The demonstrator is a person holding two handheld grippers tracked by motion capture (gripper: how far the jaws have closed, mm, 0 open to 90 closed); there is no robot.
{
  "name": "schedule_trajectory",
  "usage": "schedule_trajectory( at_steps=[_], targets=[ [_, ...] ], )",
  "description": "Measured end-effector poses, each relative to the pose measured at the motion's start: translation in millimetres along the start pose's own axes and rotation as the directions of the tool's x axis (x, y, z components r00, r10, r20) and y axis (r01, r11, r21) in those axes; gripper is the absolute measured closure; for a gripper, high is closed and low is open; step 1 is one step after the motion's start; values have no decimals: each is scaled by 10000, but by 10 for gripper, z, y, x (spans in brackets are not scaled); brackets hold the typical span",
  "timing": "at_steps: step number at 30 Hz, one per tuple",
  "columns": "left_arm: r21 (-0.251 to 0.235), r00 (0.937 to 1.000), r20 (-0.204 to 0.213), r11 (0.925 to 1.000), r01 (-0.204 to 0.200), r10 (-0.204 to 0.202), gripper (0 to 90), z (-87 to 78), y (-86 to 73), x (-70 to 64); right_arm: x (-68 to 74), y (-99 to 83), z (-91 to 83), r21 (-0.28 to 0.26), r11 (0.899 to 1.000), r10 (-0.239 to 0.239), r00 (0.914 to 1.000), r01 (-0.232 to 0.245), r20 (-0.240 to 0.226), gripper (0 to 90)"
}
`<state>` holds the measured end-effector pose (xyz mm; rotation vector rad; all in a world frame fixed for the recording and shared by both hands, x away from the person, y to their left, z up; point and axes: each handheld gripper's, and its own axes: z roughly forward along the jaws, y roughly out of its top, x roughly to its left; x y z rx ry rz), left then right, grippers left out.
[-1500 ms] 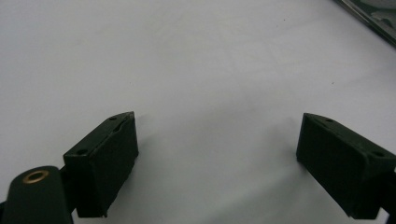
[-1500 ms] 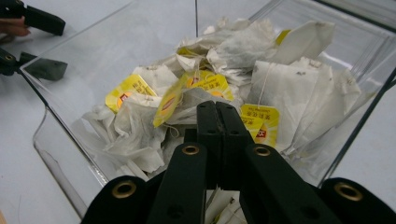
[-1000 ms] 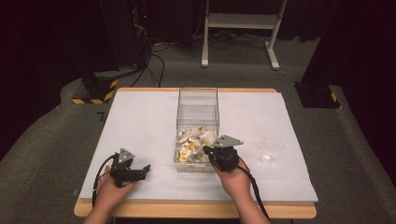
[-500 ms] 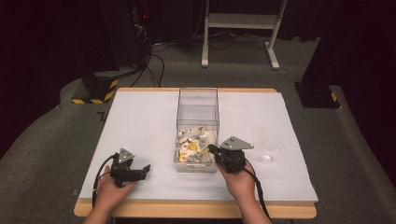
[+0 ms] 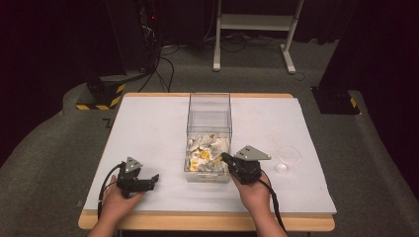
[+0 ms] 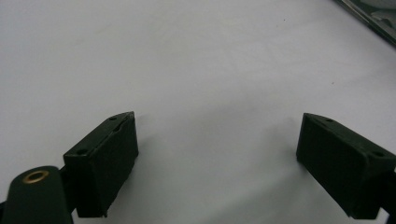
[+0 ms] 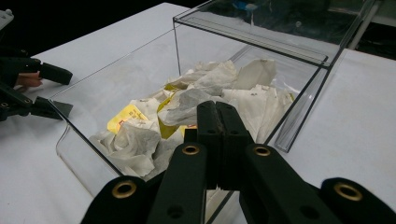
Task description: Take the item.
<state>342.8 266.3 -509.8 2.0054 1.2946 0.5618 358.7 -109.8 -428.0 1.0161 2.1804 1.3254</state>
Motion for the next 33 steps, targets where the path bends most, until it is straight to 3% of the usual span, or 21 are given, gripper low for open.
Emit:
schedule_trajectory(
  at_steps=[33],
  targets=[
    [-1, 10000, 1, 10000, -1, 1, 130, 0, 0, 1, -73, 73, -284, -1025, 9947, 112, 9998, -95, 157, 898]
  ],
)
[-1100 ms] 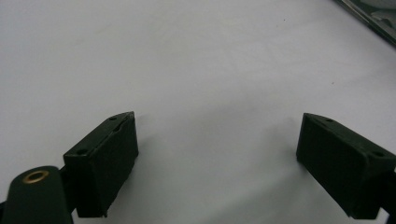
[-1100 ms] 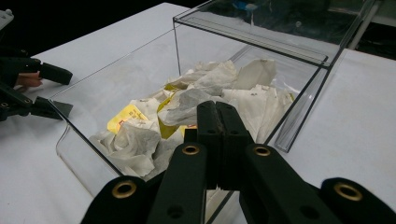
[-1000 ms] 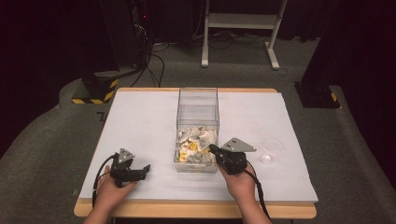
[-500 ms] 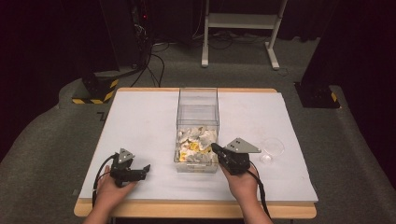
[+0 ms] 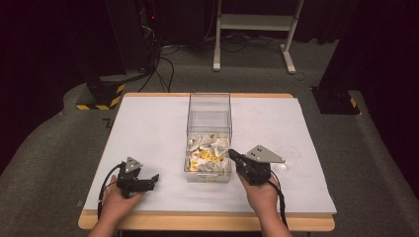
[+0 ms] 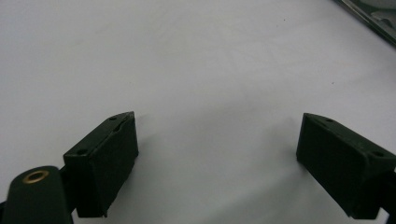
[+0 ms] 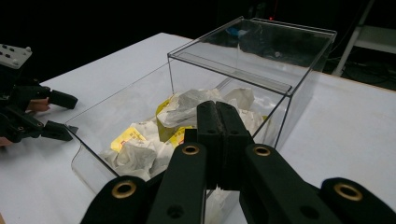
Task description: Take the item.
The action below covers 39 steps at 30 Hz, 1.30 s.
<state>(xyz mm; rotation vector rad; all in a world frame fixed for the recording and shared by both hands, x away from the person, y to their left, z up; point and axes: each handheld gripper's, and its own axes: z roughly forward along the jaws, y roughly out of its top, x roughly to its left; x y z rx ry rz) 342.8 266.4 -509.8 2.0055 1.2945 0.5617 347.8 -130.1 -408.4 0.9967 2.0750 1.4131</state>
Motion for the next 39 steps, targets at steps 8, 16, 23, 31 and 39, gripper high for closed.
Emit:
schedule_trajectory(
  at_steps=[8, 16, 23, 31, 39],
  targets=[
    [-2, 10000, 0, 10000, 5, -5, 130, 0, 0, 0, -44, 8, -45, -116, 9999, 51, 9999, -50, 104, 898],
    [-1, 10000, 0, 10000, 2, -2, 129, 0, 0, 0, -90, 15, -86, -206, 9997, 142, 9997, -137, 219, 898],
    [-2, 10000, 1, 10000, 7, -7, 129, 0, 0, 0, -132, 18, -121, -291, 9993, 256, 9991, -247, 325, 898],
    [-3, 10000, 1, 10000, 6, -6, 129, 0, 0, 0, -188, 18, -155, -361, 9988, 342, 9984, -326, 444, 898],
    [-2, 10000, 3, 10000, 6, -6, 130, 0, 0, 0, -250, 10, -200, -401, 9983, 444, 9971, -419, 621, 899]
  ],
)
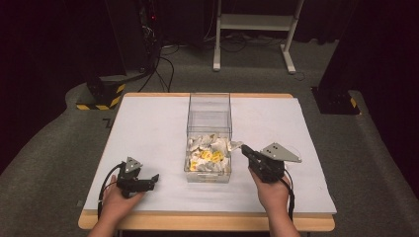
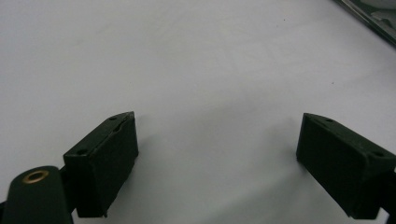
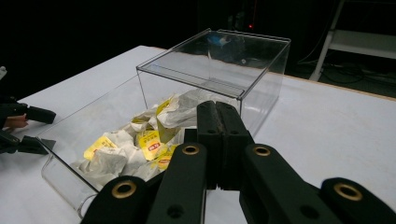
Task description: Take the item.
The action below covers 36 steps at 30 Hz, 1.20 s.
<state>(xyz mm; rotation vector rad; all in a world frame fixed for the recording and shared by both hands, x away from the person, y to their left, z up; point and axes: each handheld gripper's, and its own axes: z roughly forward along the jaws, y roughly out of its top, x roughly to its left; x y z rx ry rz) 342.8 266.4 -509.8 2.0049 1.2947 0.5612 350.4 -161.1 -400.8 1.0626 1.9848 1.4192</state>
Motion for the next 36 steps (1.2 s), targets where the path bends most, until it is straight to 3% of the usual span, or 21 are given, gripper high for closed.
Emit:
schedule_trajectory(
  at_steps=[24, 36],
  targets=[
    [-13, 10000, 3, 10000, 14, -14, 129, 0, 0, 1, -264, -49, -158, -82, 9991, 429, 9965, -424, 721, 898],
    [9, 10000, 2, 10000, 2, -2, 129, 0, 1, 0, -470, -101, -342, -129, 9973, 727, 9874, -716, 1402, 898]
  ],
)
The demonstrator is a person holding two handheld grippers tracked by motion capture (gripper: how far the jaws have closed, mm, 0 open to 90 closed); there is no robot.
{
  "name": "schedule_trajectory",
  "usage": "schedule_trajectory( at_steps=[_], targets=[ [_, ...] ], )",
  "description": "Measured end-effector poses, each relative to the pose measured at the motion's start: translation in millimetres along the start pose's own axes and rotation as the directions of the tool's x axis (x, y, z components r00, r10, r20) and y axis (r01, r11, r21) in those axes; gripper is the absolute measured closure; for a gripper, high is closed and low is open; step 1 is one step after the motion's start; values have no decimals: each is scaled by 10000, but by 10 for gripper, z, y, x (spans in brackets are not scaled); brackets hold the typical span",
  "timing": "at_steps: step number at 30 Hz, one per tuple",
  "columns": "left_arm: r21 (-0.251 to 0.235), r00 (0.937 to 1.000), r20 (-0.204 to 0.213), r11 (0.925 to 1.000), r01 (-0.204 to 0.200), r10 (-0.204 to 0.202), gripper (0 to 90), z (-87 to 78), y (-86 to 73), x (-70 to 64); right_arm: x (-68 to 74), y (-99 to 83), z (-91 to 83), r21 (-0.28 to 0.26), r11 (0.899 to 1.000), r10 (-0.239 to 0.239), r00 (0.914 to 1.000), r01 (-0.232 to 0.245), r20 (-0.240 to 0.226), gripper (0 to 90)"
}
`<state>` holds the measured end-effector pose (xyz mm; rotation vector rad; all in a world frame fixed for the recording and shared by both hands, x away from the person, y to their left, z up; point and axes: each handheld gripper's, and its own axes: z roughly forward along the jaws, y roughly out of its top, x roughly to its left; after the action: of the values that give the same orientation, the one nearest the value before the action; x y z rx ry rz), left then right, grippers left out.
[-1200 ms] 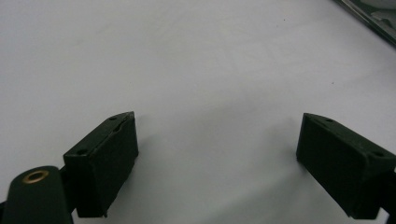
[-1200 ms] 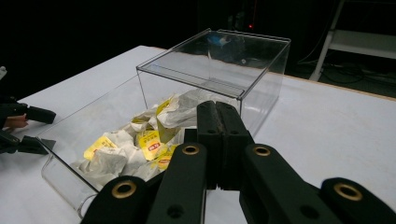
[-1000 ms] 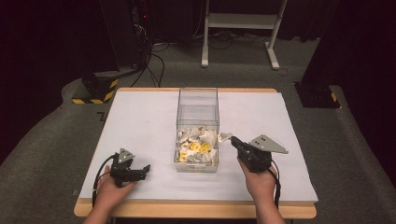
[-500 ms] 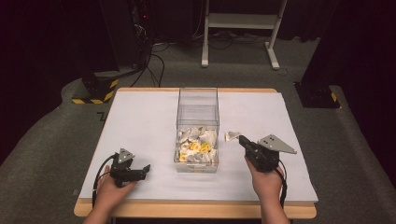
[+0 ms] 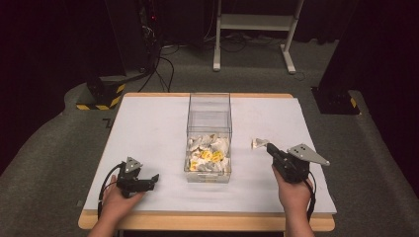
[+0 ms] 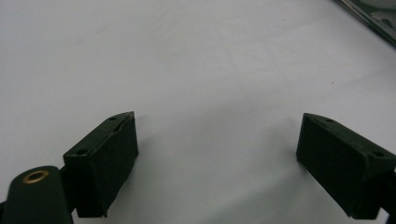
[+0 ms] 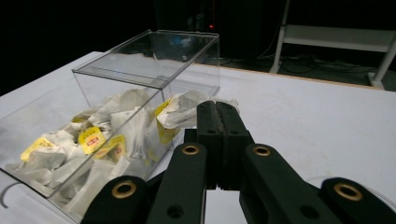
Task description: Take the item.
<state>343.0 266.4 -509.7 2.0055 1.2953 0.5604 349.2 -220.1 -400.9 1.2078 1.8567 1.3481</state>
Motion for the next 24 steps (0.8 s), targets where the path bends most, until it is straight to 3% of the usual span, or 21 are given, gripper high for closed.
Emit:
schedule_trajectory(
  at_steps=[11, 24],
  targets=[
    [6, 10000, -3, 10000, -3, 3, 129, 0, 1, 0, -216, -76, -137, -2, 9995, 318, 9977, -319, 598, 898],
    [7, 10000, -2, 10000, -5, 5, 129, 0, 0, 0, -358, -137, -232, 0, 9987, 513, 9931, -516, 1059, 899]
  ],
)
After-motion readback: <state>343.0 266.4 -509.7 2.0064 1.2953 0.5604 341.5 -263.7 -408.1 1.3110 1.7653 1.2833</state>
